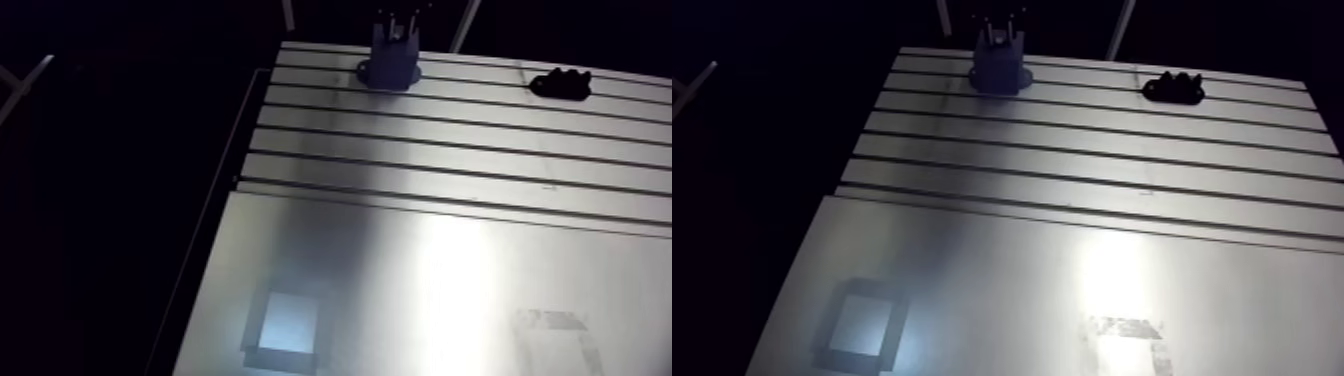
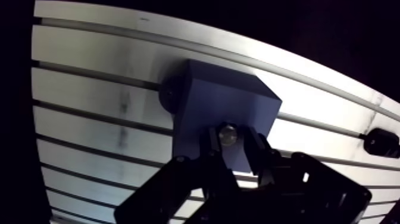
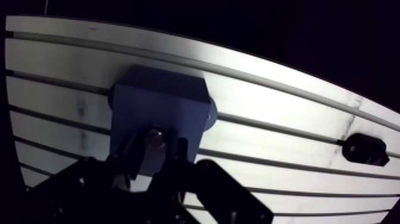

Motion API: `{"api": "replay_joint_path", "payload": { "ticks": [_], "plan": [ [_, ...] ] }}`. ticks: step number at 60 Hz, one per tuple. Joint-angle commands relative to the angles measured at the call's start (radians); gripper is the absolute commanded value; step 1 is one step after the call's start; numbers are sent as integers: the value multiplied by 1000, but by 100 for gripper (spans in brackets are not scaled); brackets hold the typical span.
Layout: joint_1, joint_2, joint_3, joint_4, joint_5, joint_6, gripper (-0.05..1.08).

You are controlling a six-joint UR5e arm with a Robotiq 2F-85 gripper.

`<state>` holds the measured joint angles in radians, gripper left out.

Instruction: Pick up the M10 bolt and insert it into the hex recess until seated.

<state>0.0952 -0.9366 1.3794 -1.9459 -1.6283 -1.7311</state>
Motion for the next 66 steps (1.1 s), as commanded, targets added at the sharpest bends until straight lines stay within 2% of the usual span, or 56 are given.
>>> {"api": "replay_joint_path", "payload": {
  "ticks": [1, 66],
  "plan": [
    [0, 0, -3, 0, 0, 0, 64],
    [0, 5, -7, 2, 0, -2, 66]
  ]
}}
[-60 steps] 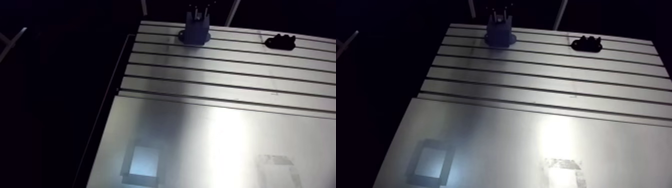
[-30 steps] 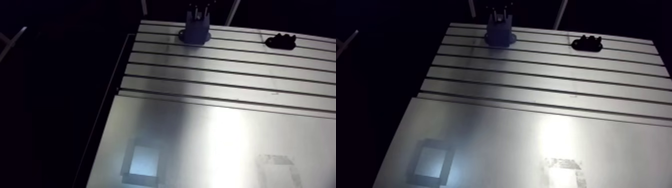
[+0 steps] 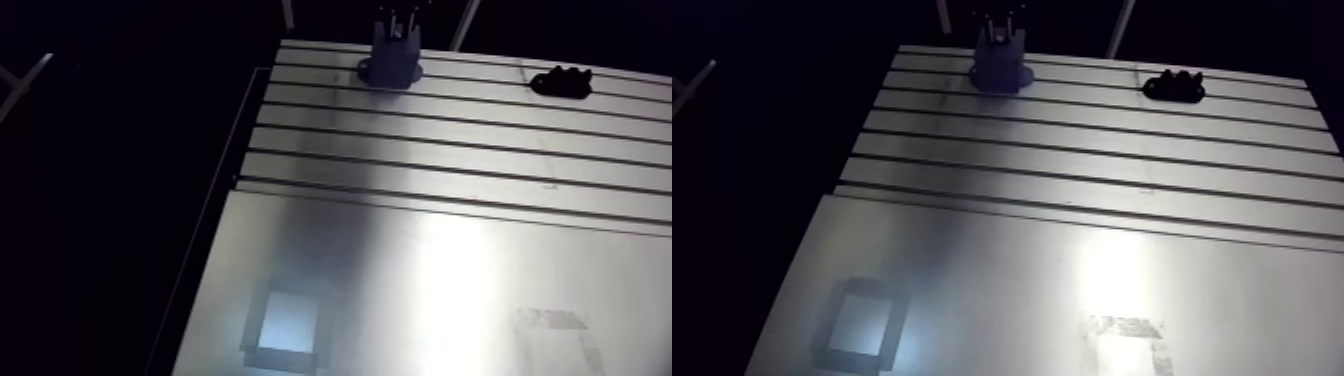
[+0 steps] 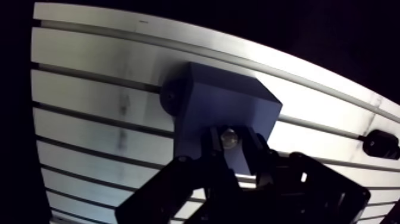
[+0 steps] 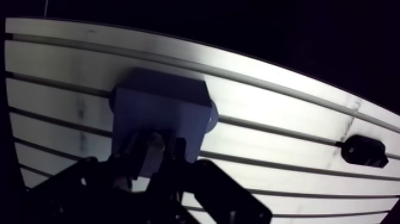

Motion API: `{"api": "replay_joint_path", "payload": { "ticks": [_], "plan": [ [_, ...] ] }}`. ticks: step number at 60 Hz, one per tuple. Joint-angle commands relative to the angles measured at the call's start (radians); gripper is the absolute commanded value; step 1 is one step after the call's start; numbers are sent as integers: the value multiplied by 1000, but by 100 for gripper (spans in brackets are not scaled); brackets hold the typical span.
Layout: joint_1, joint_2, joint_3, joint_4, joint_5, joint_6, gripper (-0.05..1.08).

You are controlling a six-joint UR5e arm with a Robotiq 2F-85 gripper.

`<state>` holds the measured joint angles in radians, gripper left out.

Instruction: Pick up the M10 bolt and insert it into the hex recess until seated.

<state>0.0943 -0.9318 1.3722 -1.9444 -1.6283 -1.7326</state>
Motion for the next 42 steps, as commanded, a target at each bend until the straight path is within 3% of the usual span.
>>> {"api": "replay_joint_path", "payload": {
  "ticks": [1, 42],
  "plan": [
    [2, 0, 0, 0, 0, -1, 66],
    [-1, 2, -2, 0, 0, -3, 67]
  ]
}}
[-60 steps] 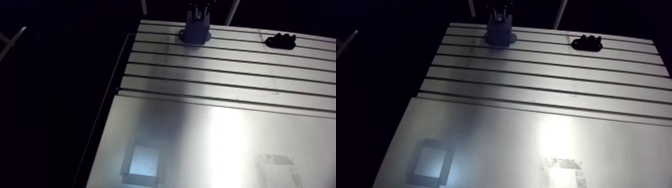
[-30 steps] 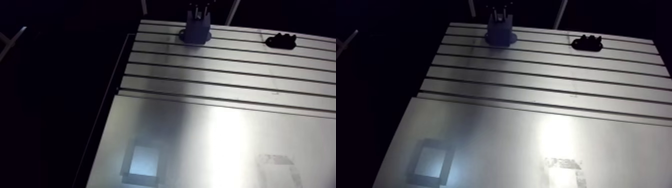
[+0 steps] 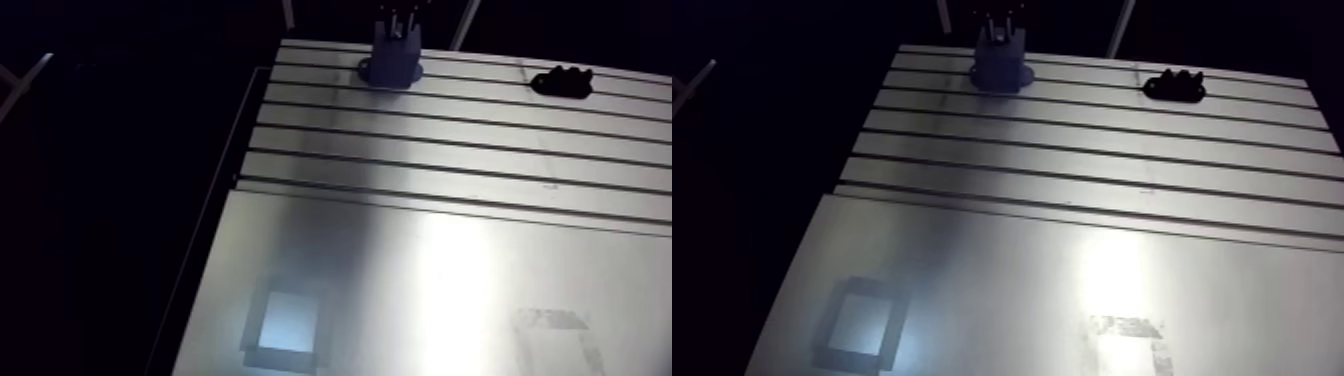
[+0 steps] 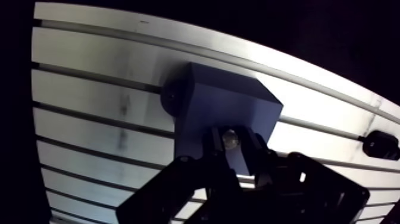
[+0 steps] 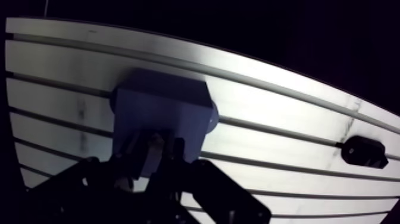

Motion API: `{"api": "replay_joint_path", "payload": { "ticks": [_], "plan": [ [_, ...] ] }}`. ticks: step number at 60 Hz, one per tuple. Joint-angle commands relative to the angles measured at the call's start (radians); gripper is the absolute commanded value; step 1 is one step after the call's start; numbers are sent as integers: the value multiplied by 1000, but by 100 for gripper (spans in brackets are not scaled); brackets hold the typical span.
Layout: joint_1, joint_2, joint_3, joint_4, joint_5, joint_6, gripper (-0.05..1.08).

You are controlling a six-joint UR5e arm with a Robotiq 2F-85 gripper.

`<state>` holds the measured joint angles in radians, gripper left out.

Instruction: Pick up the M10 bolt and insert it into the hex recess until seated.

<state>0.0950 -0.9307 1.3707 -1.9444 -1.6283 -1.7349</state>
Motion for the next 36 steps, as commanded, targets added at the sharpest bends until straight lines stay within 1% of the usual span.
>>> {"api": "replay_joint_path", "payload": {
  "ticks": [1, 36],
  "plan": [
    [-1, 2, 0, 0, 0, -1, 67],
    [2, 1, 1, 0, 0, -1, 69]
  ]
}}
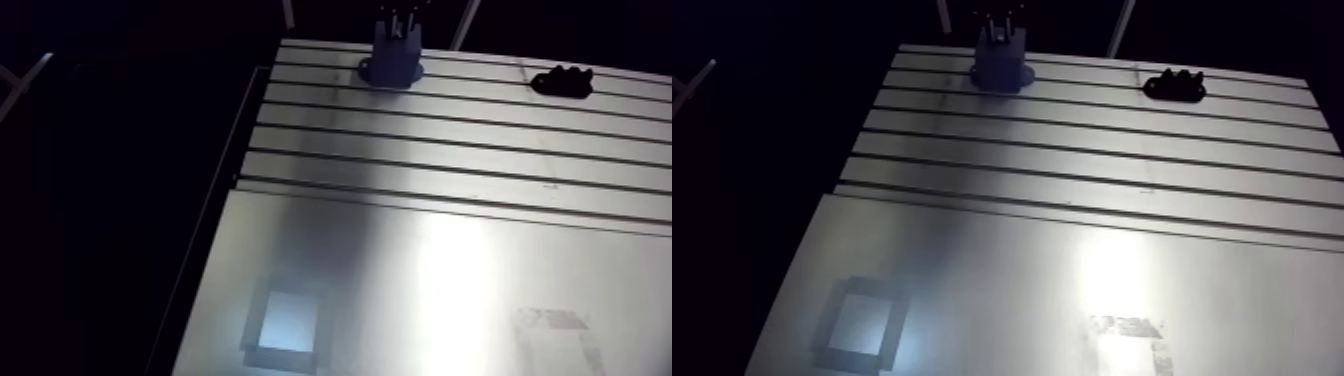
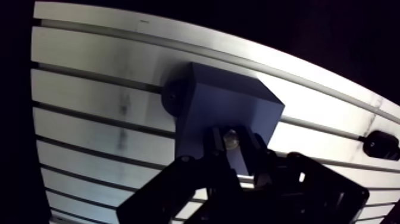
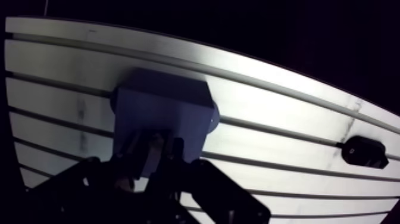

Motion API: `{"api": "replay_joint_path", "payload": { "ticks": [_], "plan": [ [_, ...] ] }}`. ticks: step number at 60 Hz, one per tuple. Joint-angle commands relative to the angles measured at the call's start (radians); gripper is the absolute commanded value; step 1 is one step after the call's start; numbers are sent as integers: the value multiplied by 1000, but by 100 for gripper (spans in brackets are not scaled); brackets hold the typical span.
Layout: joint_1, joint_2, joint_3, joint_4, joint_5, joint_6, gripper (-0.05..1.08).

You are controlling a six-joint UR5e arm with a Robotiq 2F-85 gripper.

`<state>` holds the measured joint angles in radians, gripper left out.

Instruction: Pick up the M10 bolt and insert it into the hex recess until seated.

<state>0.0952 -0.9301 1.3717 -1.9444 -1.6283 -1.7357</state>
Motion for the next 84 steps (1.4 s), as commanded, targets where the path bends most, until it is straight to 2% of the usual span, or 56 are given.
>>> {"api": "replay_joint_path", "payload": {
  "ticks": [1, 62, 84],
  "plan": [
    [1, 0, -1, 0, 1, 0, 70],
    [6, -2, -6, 5, 0, -9, 75],
    [8, -2, -6, 26, 0, -89, 75]
  ]
}}
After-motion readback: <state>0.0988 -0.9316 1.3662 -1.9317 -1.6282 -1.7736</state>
